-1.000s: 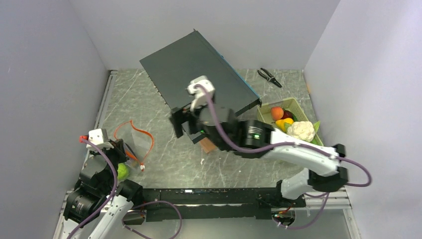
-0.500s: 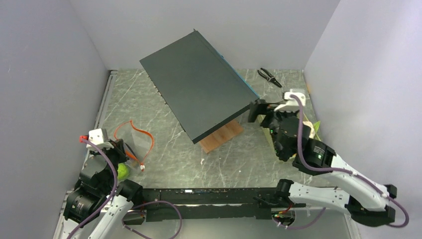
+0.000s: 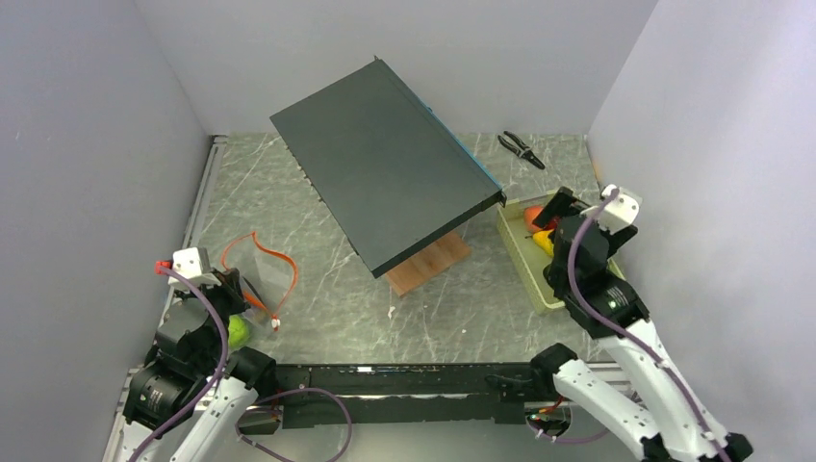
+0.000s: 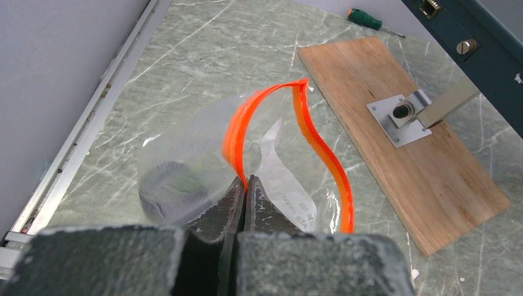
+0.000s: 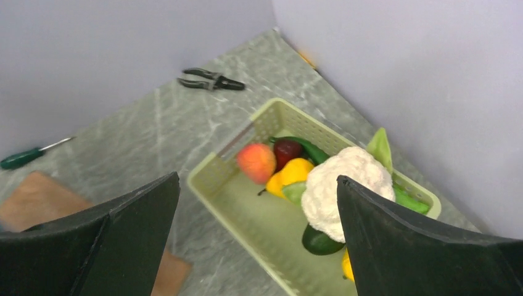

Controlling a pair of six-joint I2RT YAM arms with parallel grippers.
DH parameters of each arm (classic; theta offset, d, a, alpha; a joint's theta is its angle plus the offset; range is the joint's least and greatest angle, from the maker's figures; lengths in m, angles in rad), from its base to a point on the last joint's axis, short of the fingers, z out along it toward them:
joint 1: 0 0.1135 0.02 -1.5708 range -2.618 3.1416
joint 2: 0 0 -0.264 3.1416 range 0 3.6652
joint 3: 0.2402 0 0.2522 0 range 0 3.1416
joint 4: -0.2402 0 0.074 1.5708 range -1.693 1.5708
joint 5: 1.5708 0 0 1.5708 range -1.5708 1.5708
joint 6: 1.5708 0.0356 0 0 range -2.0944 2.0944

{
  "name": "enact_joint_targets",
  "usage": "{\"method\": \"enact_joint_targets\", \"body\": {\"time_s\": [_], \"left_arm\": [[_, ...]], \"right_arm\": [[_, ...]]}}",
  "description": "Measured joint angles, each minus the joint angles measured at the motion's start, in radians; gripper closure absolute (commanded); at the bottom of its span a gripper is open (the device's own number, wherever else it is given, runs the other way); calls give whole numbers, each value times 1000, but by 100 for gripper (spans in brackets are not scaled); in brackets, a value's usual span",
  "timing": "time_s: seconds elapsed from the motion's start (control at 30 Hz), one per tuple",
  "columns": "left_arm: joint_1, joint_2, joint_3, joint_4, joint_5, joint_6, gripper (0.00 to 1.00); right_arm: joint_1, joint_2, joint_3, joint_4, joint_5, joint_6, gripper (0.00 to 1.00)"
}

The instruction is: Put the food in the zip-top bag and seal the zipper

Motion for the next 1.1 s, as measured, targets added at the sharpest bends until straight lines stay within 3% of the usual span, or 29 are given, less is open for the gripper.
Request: {"method": "enact_joint_targets", "body": {"time_s": [0.1,0.17,0.27,0.33,0.47,0.57,0.63,1.1], "left_arm": [[0,0,0,0,0,0,100],[-2,0,0,0,0,0,100],[-4,1,0,0,0,0,100],[-4,5,0,0,0,0,100],[-4,12,0,0,0,0,100],[-4,12,0,0,0,0,100],[-4,12,0,0,0,0,100],[-4,12,0,1,0,0,100]], "right_arm": [[-213,82,-6,-7,-154,42,5],[-380,149,-24,1,-319,66,14],[-613,255,-77,38,-605,108,19],[-705,327,-109,61,-770,145,20],[-753,469,-115,121,-1001,223,25],[-757,558,-111,167,-1097,265,38],[-758,619,-98,185,-1139,288,40],[-759,821,14,261,-1056,208,41]]}}
